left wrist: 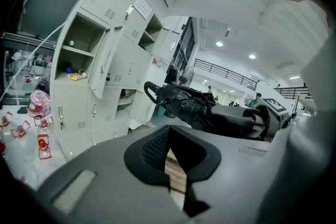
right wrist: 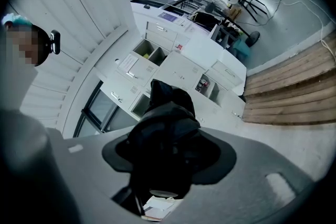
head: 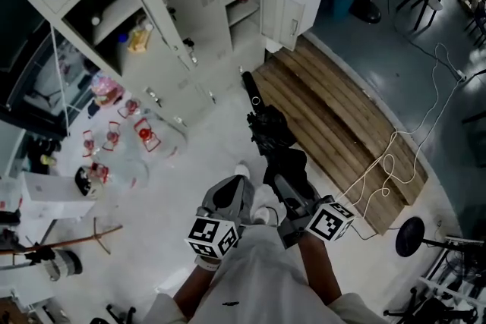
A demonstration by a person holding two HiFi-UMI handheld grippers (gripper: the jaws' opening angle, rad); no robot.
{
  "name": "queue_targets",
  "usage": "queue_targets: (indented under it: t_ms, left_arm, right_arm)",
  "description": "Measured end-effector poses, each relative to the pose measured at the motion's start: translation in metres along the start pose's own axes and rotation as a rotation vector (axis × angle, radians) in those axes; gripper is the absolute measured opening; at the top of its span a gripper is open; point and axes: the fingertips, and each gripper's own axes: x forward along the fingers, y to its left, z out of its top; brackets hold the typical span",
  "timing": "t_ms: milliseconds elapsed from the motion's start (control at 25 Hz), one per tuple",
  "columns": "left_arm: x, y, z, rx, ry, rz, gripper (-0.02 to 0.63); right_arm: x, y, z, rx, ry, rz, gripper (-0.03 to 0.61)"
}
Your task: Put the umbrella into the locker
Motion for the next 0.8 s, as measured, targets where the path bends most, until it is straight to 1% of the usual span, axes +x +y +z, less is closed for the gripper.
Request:
queue_targets:
  t_ms: [160,320,440,560,720,800]
  left_arm:
    - [0.034,0.019,0.017,-0.012,-0.001,-0.010,0.017]
    - [0.072,0.039,0.044,-0.019,0.001,-0.037,0.017]
    - [0.098,0.056,0.064,-0.023,0.005,-0.060,0.017]
    - [0.122,0.075,0.086,-0.025,0.007,-0.078,0.017]
    - [0.151,0.097,0.115,-0.021,0.001,-0.112,0.017]
    - [0.163,0.107,0.128,-0.017,-0.006,-0.130,0.017]
  right_arm:
    - [0.028,-0.008,0.021,-0.009,-0.004,-0.008,0.250]
    - [0.062,-0.014,0.047,-0.023,-0.001,-0.029,0.250]
    - [0.090,-0.016,0.065,-0.010,-0.009,-0.047,0.250]
    - [0.120,-0.018,0.084,0.005,-0.027,-0.056,0.250]
    - [0.157,-0.025,0.109,0.006,-0.067,-0.111,0.249]
    - [0.175,-0.030,0.120,0.014,-0.085,-0.108,0.249]
